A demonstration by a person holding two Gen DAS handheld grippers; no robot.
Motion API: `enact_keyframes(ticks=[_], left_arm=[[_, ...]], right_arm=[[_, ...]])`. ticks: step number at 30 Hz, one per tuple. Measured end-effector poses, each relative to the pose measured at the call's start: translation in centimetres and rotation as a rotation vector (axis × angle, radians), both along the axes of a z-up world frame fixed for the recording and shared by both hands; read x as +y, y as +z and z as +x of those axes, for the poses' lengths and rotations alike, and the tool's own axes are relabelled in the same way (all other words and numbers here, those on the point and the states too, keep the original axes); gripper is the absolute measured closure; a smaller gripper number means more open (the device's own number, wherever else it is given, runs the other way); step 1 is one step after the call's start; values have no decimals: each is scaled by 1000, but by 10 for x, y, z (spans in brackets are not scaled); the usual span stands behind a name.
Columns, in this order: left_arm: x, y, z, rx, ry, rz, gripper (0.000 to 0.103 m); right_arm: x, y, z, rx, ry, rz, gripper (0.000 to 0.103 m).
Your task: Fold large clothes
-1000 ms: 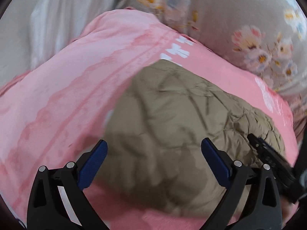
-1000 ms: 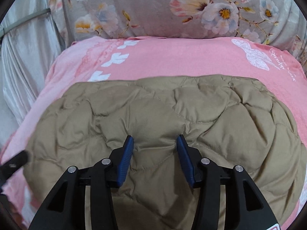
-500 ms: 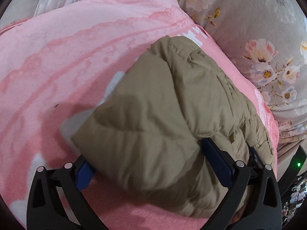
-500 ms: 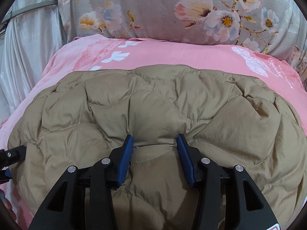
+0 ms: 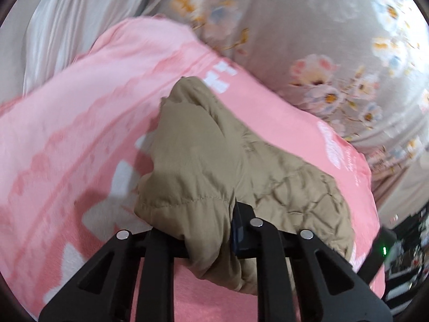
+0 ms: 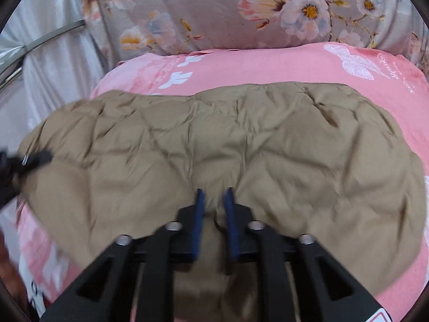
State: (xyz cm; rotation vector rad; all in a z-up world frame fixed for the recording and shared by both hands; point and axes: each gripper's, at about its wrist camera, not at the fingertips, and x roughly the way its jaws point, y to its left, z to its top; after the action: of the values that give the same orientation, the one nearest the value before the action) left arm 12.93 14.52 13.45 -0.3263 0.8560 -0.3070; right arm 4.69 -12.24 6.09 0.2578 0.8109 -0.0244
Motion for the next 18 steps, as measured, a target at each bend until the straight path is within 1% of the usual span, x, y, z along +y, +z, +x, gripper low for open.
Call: enact_keyframes(ticks=[2, 4, 8, 9, 11, 14, 15, 16, 17, 18], left_arm=[[-9, 14, -8, -36, -25, 14, 88], [-25, 31, -17, -76, -65, 18, 89], [-60, 65, -34, -161, -163, 46, 90], [-73, 76, -41, -189, -194, 58, 90], [-87, 86, -48, -214, -232, 64, 90], [-126, 95, -53, -237, -320, 79, 90], [-136, 95, -54, -240, -343, 87, 90], [-152, 94, -54, -237, -374, 99, 90], [-164, 92, -55, -232, -400, 109, 90], [-174, 89, -56, -225, -419, 118, 90]], right_arm=[[0, -7, -18, 53, 17, 15, 103], [2, -16, -26, 82, 30, 33, 103], [17, -27, -28, 82, 32, 39, 100], [20, -28, -25, 80, 45, 52, 100], [20, -34, -15, 85, 75, 123, 100], [7, -38, -4, 98, 77, 249, 101], [-5, -35, -10, 114, 59, 303, 101], [-16, -29, -20, 117, 38, 335, 101], [-28, -21, -32, 112, 16, 319, 101], [-37, -13, -41, 105, -4, 279, 101]])
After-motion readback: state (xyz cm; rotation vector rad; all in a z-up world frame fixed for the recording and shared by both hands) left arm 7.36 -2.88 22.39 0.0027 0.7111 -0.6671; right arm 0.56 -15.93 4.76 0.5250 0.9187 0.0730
